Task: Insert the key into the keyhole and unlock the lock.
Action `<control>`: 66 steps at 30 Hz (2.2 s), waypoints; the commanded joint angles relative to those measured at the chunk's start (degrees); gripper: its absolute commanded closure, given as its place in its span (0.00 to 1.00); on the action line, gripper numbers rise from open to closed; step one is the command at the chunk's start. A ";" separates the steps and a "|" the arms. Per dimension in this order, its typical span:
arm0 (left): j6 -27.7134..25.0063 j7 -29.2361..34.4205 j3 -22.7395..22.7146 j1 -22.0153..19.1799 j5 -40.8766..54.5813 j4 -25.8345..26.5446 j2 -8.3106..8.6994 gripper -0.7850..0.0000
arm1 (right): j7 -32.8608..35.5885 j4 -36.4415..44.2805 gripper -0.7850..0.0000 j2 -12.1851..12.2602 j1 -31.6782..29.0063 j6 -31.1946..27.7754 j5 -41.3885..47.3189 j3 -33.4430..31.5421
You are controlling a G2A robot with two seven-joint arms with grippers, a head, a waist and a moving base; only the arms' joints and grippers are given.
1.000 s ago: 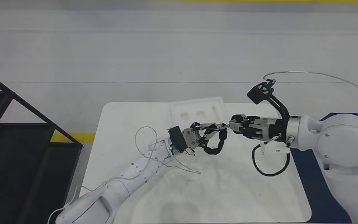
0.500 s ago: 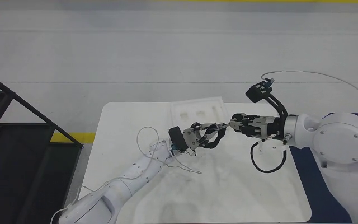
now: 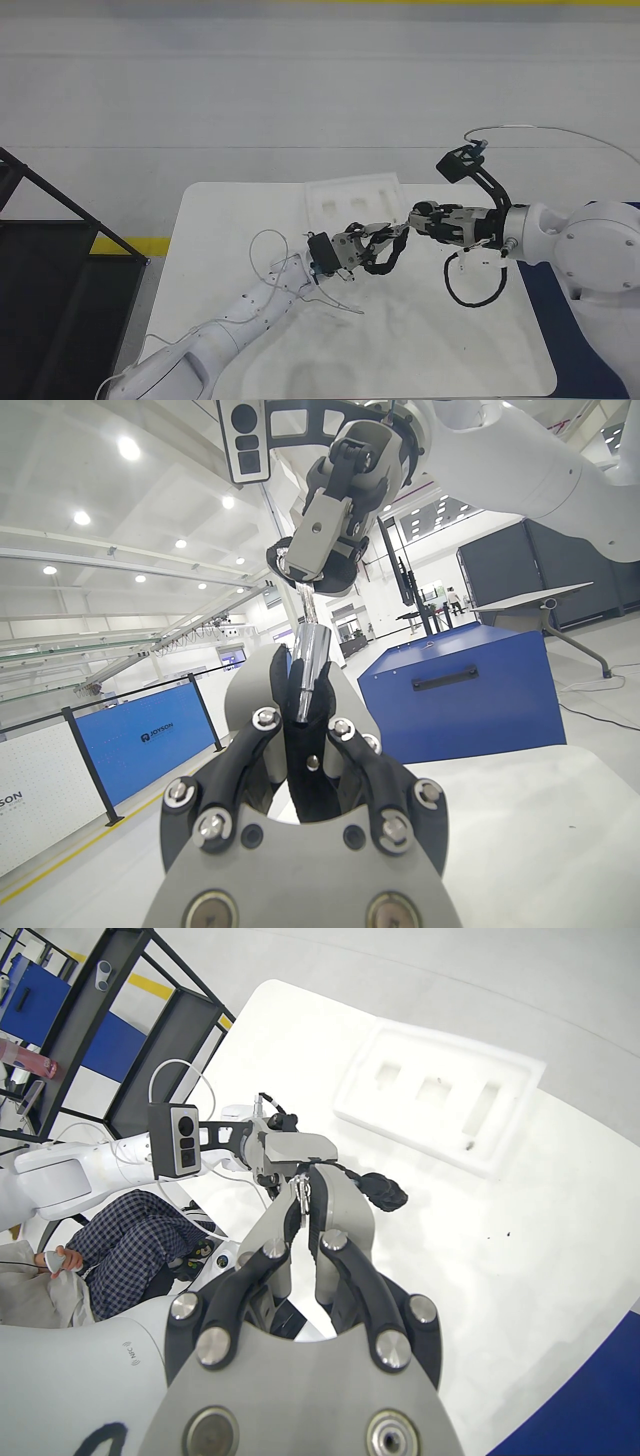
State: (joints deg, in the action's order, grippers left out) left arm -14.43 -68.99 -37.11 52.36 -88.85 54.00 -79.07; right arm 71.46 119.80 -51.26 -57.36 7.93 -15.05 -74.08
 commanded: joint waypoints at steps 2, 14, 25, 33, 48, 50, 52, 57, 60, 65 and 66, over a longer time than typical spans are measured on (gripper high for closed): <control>-0.16 -0.10 -0.22 0.32 0.66 -0.31 -0.27 1.00 | -0.37 0.12 1.00 0.08 -0.03 0.13 -0.49 -0.06; -0.79 -0.39 -1.03 0.61 0.99 -1.30 -1.04 1.00 | -1.44 0.23 1.00 0.20 0.11 0.16 -0.18 0.62; -1.59 -1.02 -1.71 0.90 1.27 -1.93 -1.65 1.00 | -2.03 -0.32 1.00 0.20 0.94 0.49 -0.54 1.91; -2.23 -1.44 -2.25 1.13 1.25 -2.70 -1.97 1.00 | -2.70 -0.55 1.00 0.27 1.15 0.73 -1.01 2.18; -3.40 -1.93 -2.82 1.30 1.13 -3.49 -2.68 1.00 | -3.40 -1.36 1.00 0.15 2.23 1.03 -1.39 3.97; -3.45 -2.04 -2.92 1.32 1.11 -3.55 -2.76 1.00 | -3.52 -1.40 1.00 0.16 2.26 1.10 -1.56 4.03; -3.61 -2.07 -2.98 1.35 1.07 -3.64 -2.84 1.00 | -3.65 -1.46 1.00 0.18 2.32 1.17 -1.76 3.99; -4.38 -2.20 -3.16 1.58 1.62 -3.82 -3.09 1.00 | -3.94 -1.45 1.00 0.22 2.40 1.23 -1.94 3.93; -5.04 -2.26 -3.16 2.00 2.55 -4.06 -3.34 1.00 | -4.29 -1.18 1.00 0.25 2.46 1.39 -2.34 3.79; -6.22 -3.08 -3.04 3.12 5.73 -4.76 -4.09 1.00 | -4.74 0.16 1.00 0.35 2.49 2.00 -3.70 3.43; -6.45 -3.29 -2.91 3.25 6.10 -4.90 -4.27 1.00 | -4.96 0.62 1.00 0.39 2.43 2.27 -4.30 3.32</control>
State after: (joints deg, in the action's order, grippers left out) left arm -20.63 -72.05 -40.16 55.46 -83.19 49.25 -83.16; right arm 66.70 119.99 -50.90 -54.87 9.93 -18.78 -70.66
